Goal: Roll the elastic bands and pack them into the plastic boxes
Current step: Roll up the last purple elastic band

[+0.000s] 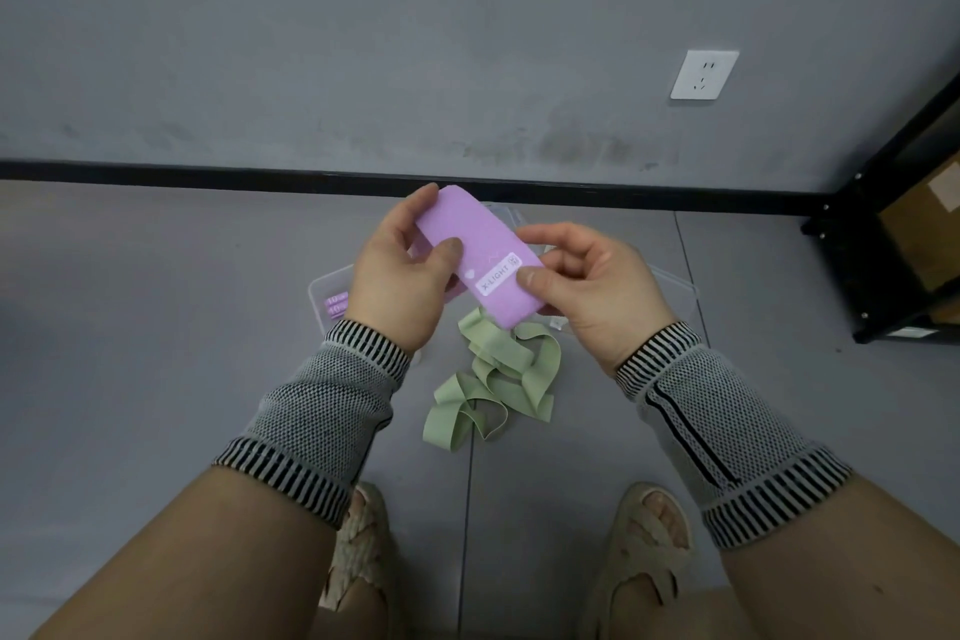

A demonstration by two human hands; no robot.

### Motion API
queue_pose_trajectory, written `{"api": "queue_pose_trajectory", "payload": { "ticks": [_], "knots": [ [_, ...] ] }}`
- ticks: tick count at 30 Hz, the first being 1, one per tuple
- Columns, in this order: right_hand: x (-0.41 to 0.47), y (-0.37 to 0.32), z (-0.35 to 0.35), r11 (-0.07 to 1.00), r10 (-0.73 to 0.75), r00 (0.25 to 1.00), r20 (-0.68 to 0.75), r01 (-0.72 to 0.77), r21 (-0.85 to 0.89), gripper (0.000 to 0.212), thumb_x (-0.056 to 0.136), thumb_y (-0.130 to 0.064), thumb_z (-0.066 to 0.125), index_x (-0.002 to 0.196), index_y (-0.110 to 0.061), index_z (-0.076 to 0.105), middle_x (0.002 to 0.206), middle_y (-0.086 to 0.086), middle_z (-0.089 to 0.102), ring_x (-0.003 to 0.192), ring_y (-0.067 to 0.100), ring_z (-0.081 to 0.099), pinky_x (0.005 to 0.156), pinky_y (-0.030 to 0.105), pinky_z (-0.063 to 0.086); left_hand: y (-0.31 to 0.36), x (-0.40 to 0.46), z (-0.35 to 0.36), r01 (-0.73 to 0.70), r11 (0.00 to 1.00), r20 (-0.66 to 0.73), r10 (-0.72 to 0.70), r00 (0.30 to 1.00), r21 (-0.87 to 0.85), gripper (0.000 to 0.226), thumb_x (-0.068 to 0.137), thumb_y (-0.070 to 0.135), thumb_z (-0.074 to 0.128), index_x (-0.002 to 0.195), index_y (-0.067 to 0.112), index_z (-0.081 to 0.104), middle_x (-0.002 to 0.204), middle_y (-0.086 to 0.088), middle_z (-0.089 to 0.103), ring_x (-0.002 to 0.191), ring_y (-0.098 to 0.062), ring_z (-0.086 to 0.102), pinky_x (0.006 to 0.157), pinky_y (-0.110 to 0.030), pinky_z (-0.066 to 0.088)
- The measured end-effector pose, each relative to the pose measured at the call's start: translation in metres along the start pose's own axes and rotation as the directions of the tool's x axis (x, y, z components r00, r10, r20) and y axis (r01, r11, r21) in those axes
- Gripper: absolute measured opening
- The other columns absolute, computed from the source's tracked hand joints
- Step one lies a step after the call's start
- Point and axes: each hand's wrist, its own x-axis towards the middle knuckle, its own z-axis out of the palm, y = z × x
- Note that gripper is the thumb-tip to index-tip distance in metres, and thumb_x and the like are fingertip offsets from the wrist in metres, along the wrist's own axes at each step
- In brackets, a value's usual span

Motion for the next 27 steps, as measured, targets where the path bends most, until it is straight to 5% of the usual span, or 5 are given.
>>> {"api": "queue_pose_trajectory", "payload": {
  "ticks": [11, 16, 21, 24, 27],
  "knots": [
    [0.000, 0.001, 0.000, 0.992, -0.008, 1.000, 0.010, 0.009, -0.122, 0.024, 0.088, -0.002, 0.061, 0.101, -0.022, 0.063, 0.064, -0.005, 0.070, 0.061, 0.006, 0.064, 0.061, 0.020, 0.051, 0.000, 0.000, -0.001, -0.064, 0.988, -0.030, 0.069, 0.997, 0.143, 0.053, 0.086, 0.006, 0.063, 0.134, 0.020, 0.047, 0.116, 0.016, 0.053, 0.112, -0.015, 0.059, 0.100, -0.034, 0.047],
    [-0.002, -0.004, -0.003, 1.000, -0.016, 1.000, -0.007, 0.016, -0.001, 0.023, 0.087, 0.002, 0.061, 0.091, -0.021, 0.064, 0.064, -0.003, 0.070, 0.062, 0.007, 0.064, 0.058, 0.020, 0.051, -0.002, 0.001, -0.002, -0.047, 0.973, -0.055, 0.061, 0.997, 0.228, 0.057, 0.085, 0.016, 0.067, 0.136, 0.025, 0.045, 0.111, 0.016, 0.053, 0.105, -0.015, 0.061, 0.094, -0.039, 0.051],
    [0.000, -0.006, -0.003, 0.990, 0.012, 0.996, -0.084, 0.000, 0.141, 0.022, 0.087, 0.004, 0.059, 0.088, -0.018, 0.063, 0.063, -0.002, 0.068, 0.057, 0.008, 0.063, 0.054, 0.021, 0.049, -0.003, 0.001, -0.004, 0.024, 0.922, -0.066, 0.002, 0.998, 0.386, 0.051, 0.089, 0.029, 0.059, 0.137, 0.027, 0.044, 0.086, 0.008, 0.056, 0.062, -0.005, 0.058, 0.069, -0.020, 0.053],
    [0.002, -0.007, -0.002, 0.989, 0.041, 0.990, -0.132, -0.021, 0.145, 0.020, 0.087, 0.003, 0.060, 0.088, -0.017, 0.062, 0.061, -0.003, 0.068, 0.056, 0.008, 0.063, 0.056, 0.023, 0.049, 0.001, -0.003, -0.002, -0.147, 0.810, -0.062, 0.220, 0.974, 0.568, 0.035, 0.083, 0.014, 0.057, 0.115, 0.028, 0.061, 0.097, 0.007, 0.048, 0.070, -0.001, 0.050, 0.078, -0.021, 0.047],
    [0.004, -0.007, -0.003, 0.988, 0.060, 0.979, -0.196, -0.029, 0.155, 0.019, 0.086, 0.001, 0.061, 0.086, -0.017, 0.063, 0.061, -0.002, 0.067, 0.056, 0.009, 0.061, 0.056, 0.024, 0.049, 0.009, -0.011, 0.001, -0.318, 0.764, 0.036, 0.361, 0.932, 0.562, 0.032, 0.073, 0.011, 0.053, 0.097, 0.029, 0.063, 0.092, 0.018, 0.039, 0.076, 0.003, 0.046, 0.070, -0.012, 0.040]
  ]
}}
